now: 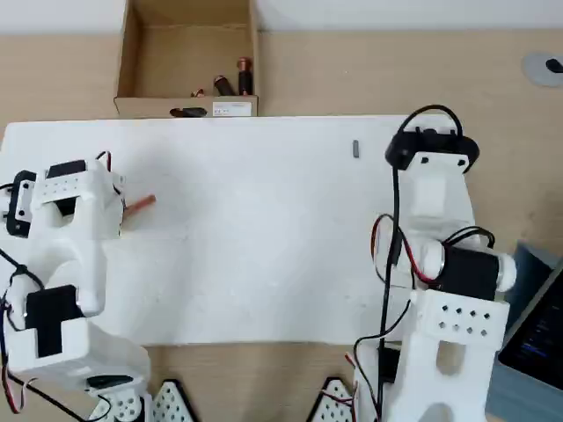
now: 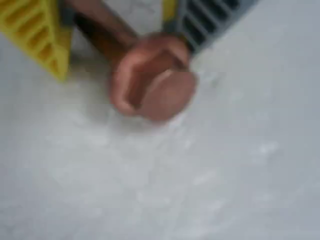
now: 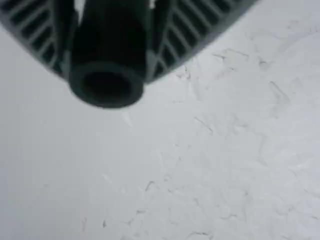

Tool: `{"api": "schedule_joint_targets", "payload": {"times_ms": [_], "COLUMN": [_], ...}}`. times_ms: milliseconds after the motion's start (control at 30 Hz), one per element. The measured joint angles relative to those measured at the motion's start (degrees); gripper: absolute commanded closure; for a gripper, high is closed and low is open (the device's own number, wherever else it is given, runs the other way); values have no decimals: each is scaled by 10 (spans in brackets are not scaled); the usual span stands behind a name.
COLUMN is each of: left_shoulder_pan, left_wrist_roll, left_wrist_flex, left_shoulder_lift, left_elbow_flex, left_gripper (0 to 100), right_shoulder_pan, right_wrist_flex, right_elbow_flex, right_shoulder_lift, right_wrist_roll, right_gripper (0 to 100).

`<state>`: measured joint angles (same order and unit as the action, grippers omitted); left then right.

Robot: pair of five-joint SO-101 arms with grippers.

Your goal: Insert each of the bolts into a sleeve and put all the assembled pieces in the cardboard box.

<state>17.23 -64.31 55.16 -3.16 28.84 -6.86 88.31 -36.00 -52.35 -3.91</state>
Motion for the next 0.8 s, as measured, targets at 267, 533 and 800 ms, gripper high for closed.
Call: {"api": "schedule_joint_targets", "payload": {"times_ms": [267, 533, 800], "left_shoulder_pan": [0, 0, -1], "left_wrist_roll": [-1, 37, 142], "left_wrist_flex": [-9, -4, 103], "left_shoulder_lift": [1, -4, -8], "left_elbow_flex": [2, -12, -115], "left_gripper": [998, 999, 999], "right_shoulder_pan": [0, 0, 39], "right_wrist_flex": [0, 0, 42], "right_elbow_flex": [0, 4, 79], "right_shoulder_lift": [0, 0, -1], "right_wrist_roll": [0, 0, 11], "right_gripper": [989, 989, 989]}}
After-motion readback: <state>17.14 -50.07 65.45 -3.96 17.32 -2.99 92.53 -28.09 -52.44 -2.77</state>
